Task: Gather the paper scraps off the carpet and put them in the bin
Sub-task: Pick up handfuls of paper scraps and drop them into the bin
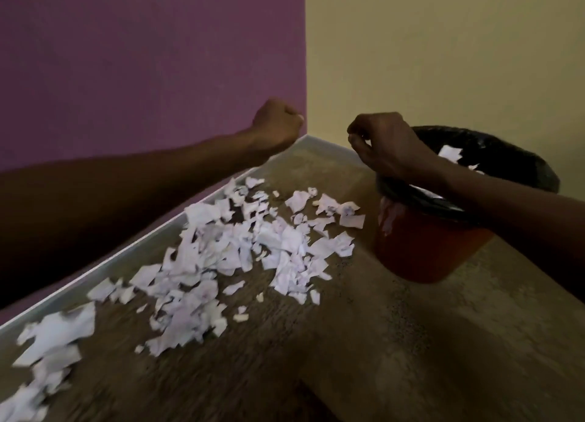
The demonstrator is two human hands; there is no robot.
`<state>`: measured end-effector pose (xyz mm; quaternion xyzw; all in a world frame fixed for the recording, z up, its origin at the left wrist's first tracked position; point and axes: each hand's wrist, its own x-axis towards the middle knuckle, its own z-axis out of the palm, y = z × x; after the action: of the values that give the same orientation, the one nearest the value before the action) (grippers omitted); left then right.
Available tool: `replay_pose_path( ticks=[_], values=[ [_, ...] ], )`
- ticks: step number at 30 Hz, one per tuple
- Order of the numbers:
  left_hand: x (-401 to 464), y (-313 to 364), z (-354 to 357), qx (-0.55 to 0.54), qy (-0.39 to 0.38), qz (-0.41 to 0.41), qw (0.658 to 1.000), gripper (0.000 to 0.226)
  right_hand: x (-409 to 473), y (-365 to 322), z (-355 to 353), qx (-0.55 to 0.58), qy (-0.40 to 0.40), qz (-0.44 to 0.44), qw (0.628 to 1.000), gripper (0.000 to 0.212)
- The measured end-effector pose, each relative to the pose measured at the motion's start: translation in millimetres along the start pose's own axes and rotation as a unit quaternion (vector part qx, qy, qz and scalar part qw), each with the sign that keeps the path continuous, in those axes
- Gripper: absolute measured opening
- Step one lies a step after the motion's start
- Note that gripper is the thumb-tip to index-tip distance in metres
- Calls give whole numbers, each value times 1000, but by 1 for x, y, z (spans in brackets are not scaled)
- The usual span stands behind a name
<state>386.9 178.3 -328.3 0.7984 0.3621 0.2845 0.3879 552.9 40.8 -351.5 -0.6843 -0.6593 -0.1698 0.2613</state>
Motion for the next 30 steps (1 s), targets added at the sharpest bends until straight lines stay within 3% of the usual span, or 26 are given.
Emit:
replay_pose_path(
  ticks=[2,8,22,27,30],
  values=[
    [-14,-20,-40,1,-9,-9,1000,13,10,-25,10,9,-16,-33,999,29],
    [-56,-78,-122,-16,18,-56,998,25,31,-96,46,26,-71,-111,991,21],
    [-150,-290,-220,-107,135,-223,960,15,47,-228,153,28,-221,-223,949,22],
    [-184,-356,-236,-49,180,-262,947,19,36,-269,198,31,-273,-206,939,24],
    [-222,-389,-234,63,207,-266,940,17,18,-291,232,22,-326,-194,925,30]
  ],
)
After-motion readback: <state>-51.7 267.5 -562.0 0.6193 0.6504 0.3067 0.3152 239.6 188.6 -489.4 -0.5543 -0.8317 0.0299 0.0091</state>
